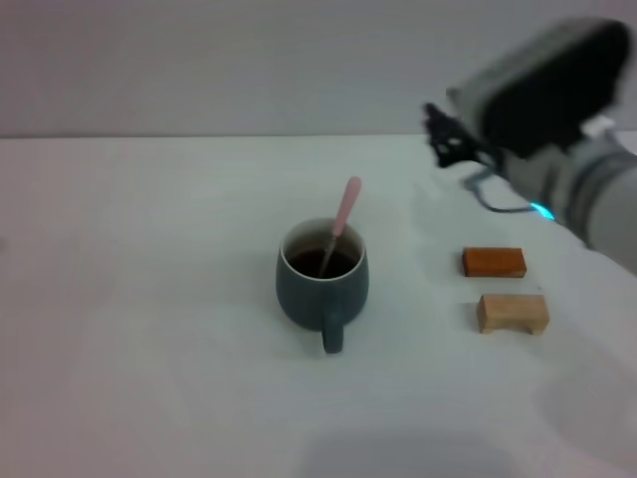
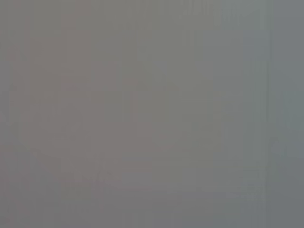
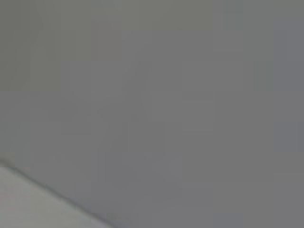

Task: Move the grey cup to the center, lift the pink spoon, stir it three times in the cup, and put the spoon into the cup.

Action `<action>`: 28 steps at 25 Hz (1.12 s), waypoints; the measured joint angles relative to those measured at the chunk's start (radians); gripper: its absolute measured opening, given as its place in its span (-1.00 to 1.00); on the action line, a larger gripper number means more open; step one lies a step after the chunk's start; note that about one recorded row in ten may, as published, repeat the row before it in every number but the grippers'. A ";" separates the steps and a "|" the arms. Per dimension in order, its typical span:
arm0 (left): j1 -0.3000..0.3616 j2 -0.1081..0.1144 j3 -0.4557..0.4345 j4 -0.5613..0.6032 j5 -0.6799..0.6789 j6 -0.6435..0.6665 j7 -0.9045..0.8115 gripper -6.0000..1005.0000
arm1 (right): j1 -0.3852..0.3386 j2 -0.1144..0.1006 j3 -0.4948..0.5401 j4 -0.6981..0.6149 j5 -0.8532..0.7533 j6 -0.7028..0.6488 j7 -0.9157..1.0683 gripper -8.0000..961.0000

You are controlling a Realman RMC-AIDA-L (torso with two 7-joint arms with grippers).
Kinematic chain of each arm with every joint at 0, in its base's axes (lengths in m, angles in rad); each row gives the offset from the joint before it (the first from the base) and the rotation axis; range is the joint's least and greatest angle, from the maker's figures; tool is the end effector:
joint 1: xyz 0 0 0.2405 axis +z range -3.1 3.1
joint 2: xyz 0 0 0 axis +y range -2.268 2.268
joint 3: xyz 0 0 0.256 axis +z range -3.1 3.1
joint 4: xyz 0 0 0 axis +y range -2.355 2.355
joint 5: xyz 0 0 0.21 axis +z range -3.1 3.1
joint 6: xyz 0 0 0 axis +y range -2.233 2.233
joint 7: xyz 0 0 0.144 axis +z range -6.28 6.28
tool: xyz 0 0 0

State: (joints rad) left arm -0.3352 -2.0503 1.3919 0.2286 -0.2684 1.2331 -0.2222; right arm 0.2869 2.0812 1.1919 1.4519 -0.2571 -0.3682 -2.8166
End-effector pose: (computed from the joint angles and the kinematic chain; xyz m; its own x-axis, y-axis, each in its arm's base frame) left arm -0.3717 0.3165 0.0811 0.6632 -0.2476 0.7063 0.7483 0.1978 -0.6332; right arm 0.1479 0.3742 -0.0266 0.9126 -0.1988 -0.3573 -0.4081 -0.3871 -0.8268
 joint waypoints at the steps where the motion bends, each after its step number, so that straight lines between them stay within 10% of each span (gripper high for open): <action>1: 0.002 -0.001 0.003 -0.002 0.000 0.009 0.000 -0.90 | 0.000 0.000 0.000 0.000 0.000 0.000 0.000 -0.50; 9: 0.022 -0.007 0.011 0.005 0.001 0.053 0.002 -0.90 | -0.173 0.002 0.138 -0.063 -0.016 0.227 0.034 -0.50; 19: 0.025 -0.017 0.016 0.000 0.001 0.077 -0.007 -0.90 | -0.103 0.001 0.196 -0.152 -0.058 0.122 0.031 -0.50; 28: 0.022 -0.017 0.016 -0.003 -0.006 0.094 0.001 -0.90 | -0.095 0.008 0.264 -0.307 0.010 0.431 0.099 -0.50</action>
State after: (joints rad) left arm -0.3129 -2.0677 1.4082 0.2253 -0.2740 1.3271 -0.2212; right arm 0.1924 2.0895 1.4563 1.1454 -0.2470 0.0630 -2.7177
